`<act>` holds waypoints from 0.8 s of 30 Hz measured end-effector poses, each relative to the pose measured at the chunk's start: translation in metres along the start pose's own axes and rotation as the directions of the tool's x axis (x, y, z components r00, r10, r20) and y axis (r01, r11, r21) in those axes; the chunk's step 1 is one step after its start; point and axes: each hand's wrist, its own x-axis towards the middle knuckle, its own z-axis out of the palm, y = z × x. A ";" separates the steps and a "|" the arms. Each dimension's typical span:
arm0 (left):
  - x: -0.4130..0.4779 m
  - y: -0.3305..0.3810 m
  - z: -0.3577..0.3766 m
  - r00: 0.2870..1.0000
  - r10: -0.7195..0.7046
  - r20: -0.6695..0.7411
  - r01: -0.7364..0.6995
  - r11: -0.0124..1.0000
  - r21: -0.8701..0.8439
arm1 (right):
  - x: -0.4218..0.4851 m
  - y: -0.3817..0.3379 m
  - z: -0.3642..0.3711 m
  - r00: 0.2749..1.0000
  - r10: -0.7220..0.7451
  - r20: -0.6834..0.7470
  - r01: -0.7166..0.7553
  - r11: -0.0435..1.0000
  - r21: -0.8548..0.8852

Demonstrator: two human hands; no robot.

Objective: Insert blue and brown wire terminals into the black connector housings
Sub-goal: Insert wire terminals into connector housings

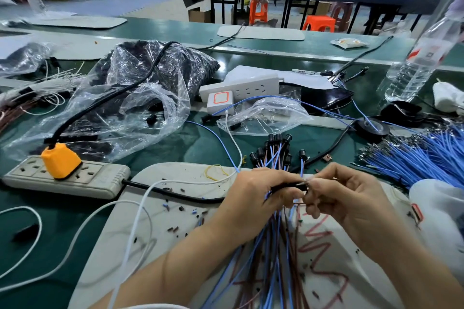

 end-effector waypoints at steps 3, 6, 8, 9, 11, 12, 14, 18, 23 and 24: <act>0.000 0.001 0.000 1.000 -0.006 -0.017 0.006 1.000 0.007 | 0.002 0.003 0.000 0.998 0.063 0.001 -0.063 0.994 0.089; 0.000 0.003 0.001 1.000 -0.006 -0.030 0.006 1.000 0.009 | 0.002 0.003 0.003 0.995 0.096 0.002 -0.095 0.986 0.138; -0.001 0.003 0.002 0.999 -0.010 -0.042 0.010 1.000 0.003 | 0.003 0.003 0.003 0.994 0.105 0.000 -0.104 0.984 0.147; -0.001 0.003 0.002 0.999 -0.018 -0.047 0.017 1.000 -0.016 | 0.003 0.003 0.003 0.995 0.102 0.001 -0.101 0.984 0.145; -0.001 0.001 0.002 0.998 -0.028 -0.050 0.026 0.998 -0.050 | 0.003 0.005 0.002 0.997 0.082 0.001 -0.081 0.988 0.133; -0.001 -0.001 0.002 0.998 -0.030 -0.051 0.027 0.998 -0.054 | 0.003 0.006 0.002 0.998 0.066 -0.006 -0.064 0.990 0.123; -0.001 -0.004 0.002 0.998 -0.038 -0.050 0.034 0.997 -0.069 | 0.003 0.007 0.000 0.999 0.037 -0.013 -0.036 0.995 0.093; -0.002 -0.008 0.002 0.999 -0.053 -0.011 0.052 0.992 -0.113 | 0.003 0.005 -0.007 0.996 0.062 0.057 -0.064 0.998 0.023; 0.000 -0.010 -0.001 0.998 -0.058 0.029 0.061 0.993 -0.098 | 0.004 0.003 -0.010 0.979 0.159 0.126 -0.153 0.987 -0.057; 0.000 -0.009 -0.002 0.998 -0.055 0.037 0.058 0.995 -0.085 | 0.004 0.003 -0.010 0.979 0.164 0.124 -0.158 0.986 -0.061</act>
